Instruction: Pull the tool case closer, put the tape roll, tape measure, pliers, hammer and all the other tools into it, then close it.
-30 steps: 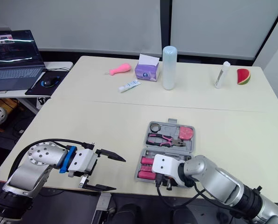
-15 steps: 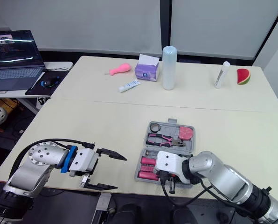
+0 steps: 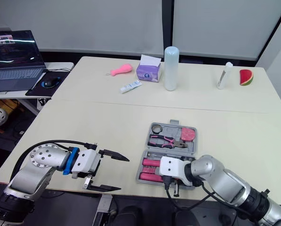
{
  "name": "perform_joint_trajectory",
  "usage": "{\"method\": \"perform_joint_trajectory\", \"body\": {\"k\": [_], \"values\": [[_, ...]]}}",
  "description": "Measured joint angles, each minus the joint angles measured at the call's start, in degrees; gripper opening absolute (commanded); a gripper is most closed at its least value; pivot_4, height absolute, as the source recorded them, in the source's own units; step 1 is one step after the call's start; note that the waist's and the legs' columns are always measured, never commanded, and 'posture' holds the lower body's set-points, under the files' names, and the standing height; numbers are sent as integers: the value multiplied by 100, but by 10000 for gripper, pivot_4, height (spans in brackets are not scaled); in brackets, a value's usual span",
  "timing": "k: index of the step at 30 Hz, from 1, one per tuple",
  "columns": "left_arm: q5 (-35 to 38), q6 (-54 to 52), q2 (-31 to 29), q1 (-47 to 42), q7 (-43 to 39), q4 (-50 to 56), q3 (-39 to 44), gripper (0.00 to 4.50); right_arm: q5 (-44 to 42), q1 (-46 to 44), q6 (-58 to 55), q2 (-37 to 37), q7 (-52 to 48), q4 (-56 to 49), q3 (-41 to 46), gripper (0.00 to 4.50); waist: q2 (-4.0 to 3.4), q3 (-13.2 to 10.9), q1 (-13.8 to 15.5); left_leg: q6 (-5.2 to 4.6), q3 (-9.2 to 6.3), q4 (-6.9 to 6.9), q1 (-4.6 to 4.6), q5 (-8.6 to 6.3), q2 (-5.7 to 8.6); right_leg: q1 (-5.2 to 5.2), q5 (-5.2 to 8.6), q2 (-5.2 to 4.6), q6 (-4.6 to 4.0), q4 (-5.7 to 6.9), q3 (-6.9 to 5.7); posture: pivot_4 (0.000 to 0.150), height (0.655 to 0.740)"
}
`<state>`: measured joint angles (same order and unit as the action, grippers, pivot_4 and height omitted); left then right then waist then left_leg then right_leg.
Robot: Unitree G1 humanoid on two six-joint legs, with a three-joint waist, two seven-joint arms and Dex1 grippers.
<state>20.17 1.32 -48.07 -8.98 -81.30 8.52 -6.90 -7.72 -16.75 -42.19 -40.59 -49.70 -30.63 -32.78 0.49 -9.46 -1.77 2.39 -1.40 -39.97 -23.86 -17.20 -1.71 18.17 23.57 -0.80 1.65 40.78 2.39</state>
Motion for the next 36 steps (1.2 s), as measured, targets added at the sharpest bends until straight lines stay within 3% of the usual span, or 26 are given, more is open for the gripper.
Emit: {"method": "perform_joint_trajectory", "body": {"k": [7, 8, 13, 22, 28, 36], "values": [[-188, -621, 367, -310, 1051, -717, 249, 45000, -487, 1523, 903, -624, 14, -624, 2526, 122, 19, 2, 58, -1, 0, -1, -3, -1, 6, -8, 0, -4, 0, -7, -4, 1500, 7161], [-249, -626, 420, -354, 1127, -806, 241, 43060, -488, 1710, 1080, -660, 5, -598, 2736, 21, 20, 2, 50, -1, 1, -1, -2, 0, 6, -8, 0, -4, 0, -6, -4, 1500, 7161], [-611, -523, 880, -824, 1452, -1602, 78, 29581, -430, 2600, 1455, -756, 143, -95, 3595, 0, 21, 3, 19, -2, 12, -2, 2, 2, 3, -9, 0, -1, 0, -5, 0, 1500, 7161], [-1737, 905, 1476, -1989, 1561, -4068, -574, 1476, 517, 2148, 1937, -515, 656, 1344, 2945, 0, 24, 3, 9, 16, 28, -6, 1, 17, 5, 1, 0, 6, 0, 2, 0, 1500, 7161], [-2102, 1454, 1936, -2524, 1554, -4995, -811, 465, 871, 1487, 2080, -346, 689, 2050, 2505, 0, 25, 3, 17, 19, 29, -7, -4, 19, 5, 0, 0, 4, 0, 1, -4, 1500, 7161], [-2367, 1799, 2226, -2725, 1566, -5422, -913, 465, 1002, 1065, 2341, -185, 596, 2596, 2261, 0, 26, 5, 0, 20, 30, -8, -1, 19, 2, 0, 0, 0, 0, 4, -4, 1500, 7161]]}}
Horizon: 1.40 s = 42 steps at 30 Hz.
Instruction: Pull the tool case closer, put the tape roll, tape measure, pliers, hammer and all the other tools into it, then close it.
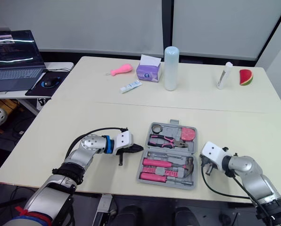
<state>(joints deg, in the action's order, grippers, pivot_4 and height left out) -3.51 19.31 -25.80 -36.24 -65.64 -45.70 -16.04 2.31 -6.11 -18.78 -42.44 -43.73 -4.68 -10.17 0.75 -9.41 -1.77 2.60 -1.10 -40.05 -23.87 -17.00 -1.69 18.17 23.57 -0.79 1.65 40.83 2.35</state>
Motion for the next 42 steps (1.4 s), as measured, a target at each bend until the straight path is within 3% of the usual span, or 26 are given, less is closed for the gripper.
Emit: {"method": "perform_joint_trajectory", "body": {"k": [15, 29, 42], "values": [[-183, 234, 344, -138, 74, -232, -12, 465, 104, -209, 63, 203, -269, 61, -146, 0, 1, 1, 14, 1, 1, -3, -2, 0, 3, -1, 0, -3, 0, 1, -2, 1500, 7161], [-78, -234, 89, 596, -197, 958, 43, 465, 98, 22, -375, 226, -362, -425, -127, 0, 0, 1, 10, 1, -2, -1, -1, 0, 1, 0, 0, -3, 0, 1, -1, 1500, 7161], [-53, -467, 22, 736, -255, 1245, 48, 465, 98, 103, -536, 247, -370, -589, -126, 0, 0, 1, 8, 1, -1, -1, -1, 0, 1, 0, 0, -3, 0, 1, -1, 1500, 7161]]}}
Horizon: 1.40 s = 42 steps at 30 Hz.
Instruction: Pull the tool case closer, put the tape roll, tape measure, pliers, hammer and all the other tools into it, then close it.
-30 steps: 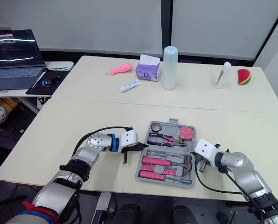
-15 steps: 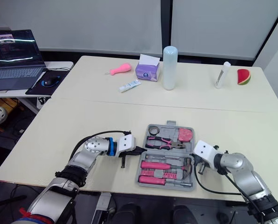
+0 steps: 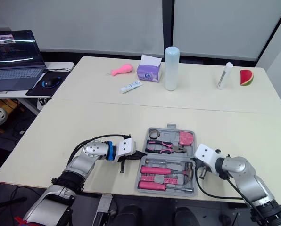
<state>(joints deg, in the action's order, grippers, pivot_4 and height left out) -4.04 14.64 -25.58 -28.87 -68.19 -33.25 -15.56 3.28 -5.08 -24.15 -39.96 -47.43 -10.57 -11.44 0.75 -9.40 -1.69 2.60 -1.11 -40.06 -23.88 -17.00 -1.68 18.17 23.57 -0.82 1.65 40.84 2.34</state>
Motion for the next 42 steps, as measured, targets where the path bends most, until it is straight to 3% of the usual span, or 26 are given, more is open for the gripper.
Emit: {"method": "perform_joint_trajectory", "body": {"k": [26, 36, 39, 42], "values": [[83, -189, -80, 86, 29, 135, -3, 465, 20, 92, -28, 81, 195, -80, 20, 0, 0, 0, -6, 0, -1, 0, 1, 0, -1, 0, 0, 0, 0, 2, 1, 1500, 7161], [565, -468, -805, 426, 209, 257, 602, 465, -36, 1195, -325, -22, 948, -935, 1381, 0, -2, 2, -11, 0, -3, 4, 3, 0, -4, 0, 0, 0, 0, 3, 3, 1500, 7161], [1082, -543, -1053, 708, -371, 1249, 707, 465, -267, 1724, -366, 261, 1136, -1432, 1941, 0, -1, 1, 27, 1, -11, 3, -7, 0, 1, -3, 0, -5, 0, -3, 5, 1500, 7161], [1396, -670, -1094, 843, -829, 2315, 509, 465, -495, 1933, -451, 536, 1190, -1835, 1967, 0, -8, 6, 39, 1, -8, 3, -1, 0, 5, -11, 0, -6, 0, -9, 12, 1500, 7161]]}}
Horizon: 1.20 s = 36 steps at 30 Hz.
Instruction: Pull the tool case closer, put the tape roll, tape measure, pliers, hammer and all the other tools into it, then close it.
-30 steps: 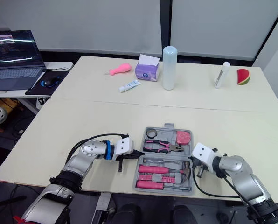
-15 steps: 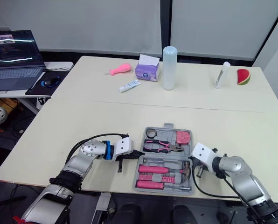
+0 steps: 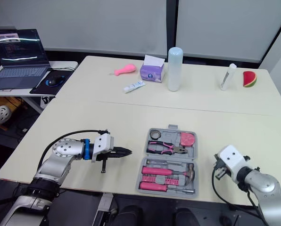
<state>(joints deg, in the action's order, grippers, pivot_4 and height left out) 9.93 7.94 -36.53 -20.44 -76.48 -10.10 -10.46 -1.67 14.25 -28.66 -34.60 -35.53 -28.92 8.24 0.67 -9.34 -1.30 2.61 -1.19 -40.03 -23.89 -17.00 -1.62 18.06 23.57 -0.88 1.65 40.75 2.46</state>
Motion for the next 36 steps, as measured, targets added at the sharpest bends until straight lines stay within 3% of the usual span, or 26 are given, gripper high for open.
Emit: {"method": "perform_joint_trajectory", "body": {"k": [6, 19, 20, 27, 36], "values": [[-112, -231, 216, 221, -222, 756, -804, 465, -131, 85, -576, 234, 250, -336, -80, 0, -4, 3, -50, -1, -3, 2, 9, -1, -6, -3, 0, 14, 0, 5, 7, 1500, 7161], [-1032, 432, 904, -101, 104, -279, -1661, 465, -561, -195, -1498, 363, 420, -656, -259, 0, -5, 4, -29, -2, -4, 2, 4, -1, -4, -3, 0, 36, 0, 1, 10, 1500, 7161], [-1063, 433, 971, -122, 156, -338, -1670, 0, -690, -267, -1656, 402, 420, -674, -251, 4590, -6, 4, -29, -2, -4, 2, 5, -1, -4, -3, 0, 36, 0, 2, 10, 1500, 7161], [-1224, 488, 1100, -171, 286, -379, -1803, 0, -1273, -839, -2505, 395, 427, -679, -52, 18011, -9, 8, -21, -2, -4, 2, 6, -1, -2, -7, 0, 35, 0, 0, 11, 1500, 7161], [-1251, 479, 1099, -241, 290, -407, -1895, 0, -2219, -2754, -4467, 708, 597, 324, 413, 41666, -11, 13, -26, -4, -7, 2, 10, -1, -1, -14, 0, 35, 0, -2, 11, 1500, 7161]]}}
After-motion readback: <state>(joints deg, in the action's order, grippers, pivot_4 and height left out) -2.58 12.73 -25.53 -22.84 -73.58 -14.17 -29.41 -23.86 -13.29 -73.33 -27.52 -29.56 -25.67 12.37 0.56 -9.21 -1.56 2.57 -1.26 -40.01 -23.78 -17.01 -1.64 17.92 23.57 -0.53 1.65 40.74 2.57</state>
